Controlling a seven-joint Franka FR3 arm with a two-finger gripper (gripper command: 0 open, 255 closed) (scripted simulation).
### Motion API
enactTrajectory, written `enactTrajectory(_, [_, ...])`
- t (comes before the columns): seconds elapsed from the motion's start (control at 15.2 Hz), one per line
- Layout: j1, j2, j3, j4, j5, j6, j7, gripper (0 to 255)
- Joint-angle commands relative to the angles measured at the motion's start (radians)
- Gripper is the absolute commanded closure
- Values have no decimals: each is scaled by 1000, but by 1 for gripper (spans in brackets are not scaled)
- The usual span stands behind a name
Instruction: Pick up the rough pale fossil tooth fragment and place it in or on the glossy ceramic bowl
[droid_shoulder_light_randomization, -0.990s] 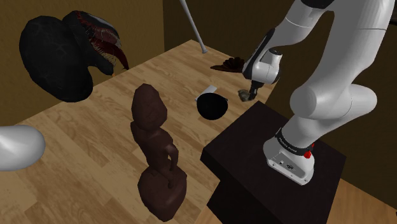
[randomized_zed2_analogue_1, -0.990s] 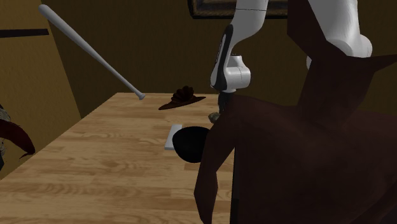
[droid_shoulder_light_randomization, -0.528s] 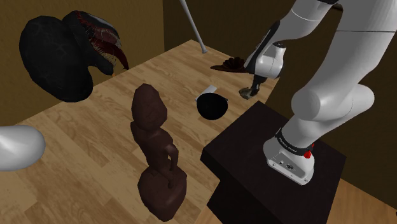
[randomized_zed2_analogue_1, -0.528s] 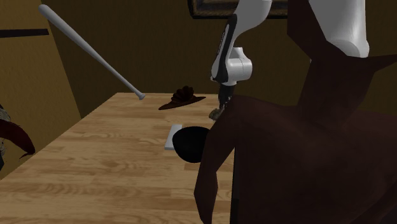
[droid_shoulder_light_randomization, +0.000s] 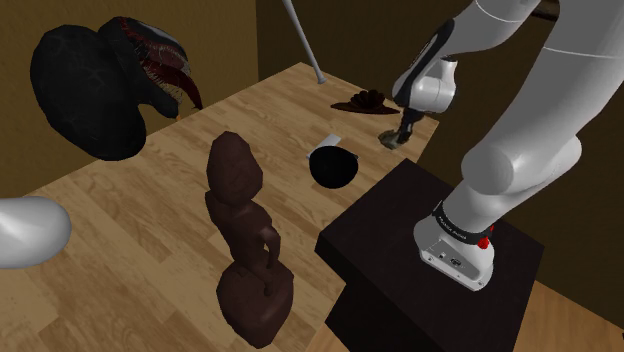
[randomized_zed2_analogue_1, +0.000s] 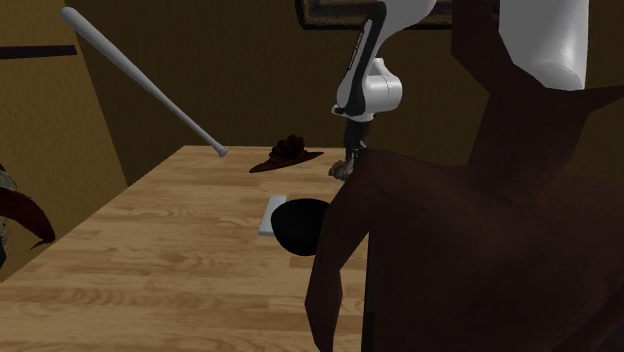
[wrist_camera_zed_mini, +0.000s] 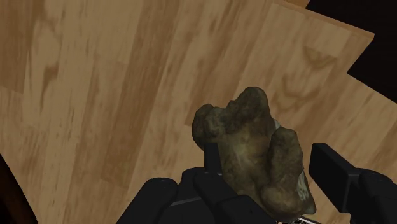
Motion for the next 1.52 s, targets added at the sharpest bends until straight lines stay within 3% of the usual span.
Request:
enactTrajectory(0.0, [39, -35, -48, -5, -47, -30, 36, 255])
enactTrajectory(0.4, [107, -142, -151, -18, -211, -116, 156, 255])
enactTrajectory(0.86, [110, -266, -182, -16, -369, -229, 268, 255])
enactTrajectory(0.99, [105, -292, -181, -13, -393, -256, 285, 255])
enactTrajectory(1.45, [143, -413, -39, -127, -530, -275, 589, 255])
